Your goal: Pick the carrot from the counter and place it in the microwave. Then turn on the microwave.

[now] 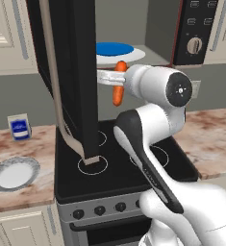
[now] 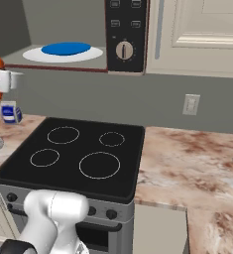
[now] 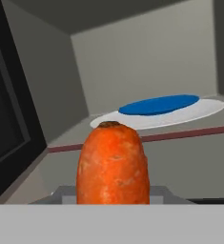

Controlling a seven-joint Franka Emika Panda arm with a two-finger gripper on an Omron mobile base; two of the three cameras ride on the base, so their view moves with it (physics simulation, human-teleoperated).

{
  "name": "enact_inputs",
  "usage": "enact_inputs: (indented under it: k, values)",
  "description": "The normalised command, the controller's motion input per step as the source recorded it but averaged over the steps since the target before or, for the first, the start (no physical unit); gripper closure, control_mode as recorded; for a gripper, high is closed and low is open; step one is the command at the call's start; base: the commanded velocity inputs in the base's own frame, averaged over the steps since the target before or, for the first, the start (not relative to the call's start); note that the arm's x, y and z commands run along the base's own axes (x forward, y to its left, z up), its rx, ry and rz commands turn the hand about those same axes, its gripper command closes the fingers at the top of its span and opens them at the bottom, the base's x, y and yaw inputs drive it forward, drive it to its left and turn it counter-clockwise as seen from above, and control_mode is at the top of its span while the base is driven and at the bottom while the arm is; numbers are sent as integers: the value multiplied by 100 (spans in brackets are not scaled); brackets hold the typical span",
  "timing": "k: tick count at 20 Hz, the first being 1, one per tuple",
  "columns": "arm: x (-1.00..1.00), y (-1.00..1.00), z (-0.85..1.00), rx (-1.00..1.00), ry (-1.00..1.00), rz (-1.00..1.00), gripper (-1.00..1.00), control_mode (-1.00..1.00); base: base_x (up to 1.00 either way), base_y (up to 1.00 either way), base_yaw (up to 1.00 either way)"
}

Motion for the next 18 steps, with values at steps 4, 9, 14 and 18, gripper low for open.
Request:
enact_inputs:
  k: [4,9,14,18]
  values:
    - [3,-7,8,0,-1,0,100,-100,0,0,0]
    - [7,-2,0,-8,-10,0,100,-100,0,0,0]
    - [27,-10,10,-12,-15,0,100,-100,0,0,0]
    - [38,-16,25,-8,-13,0,100,-100,0,0,0]
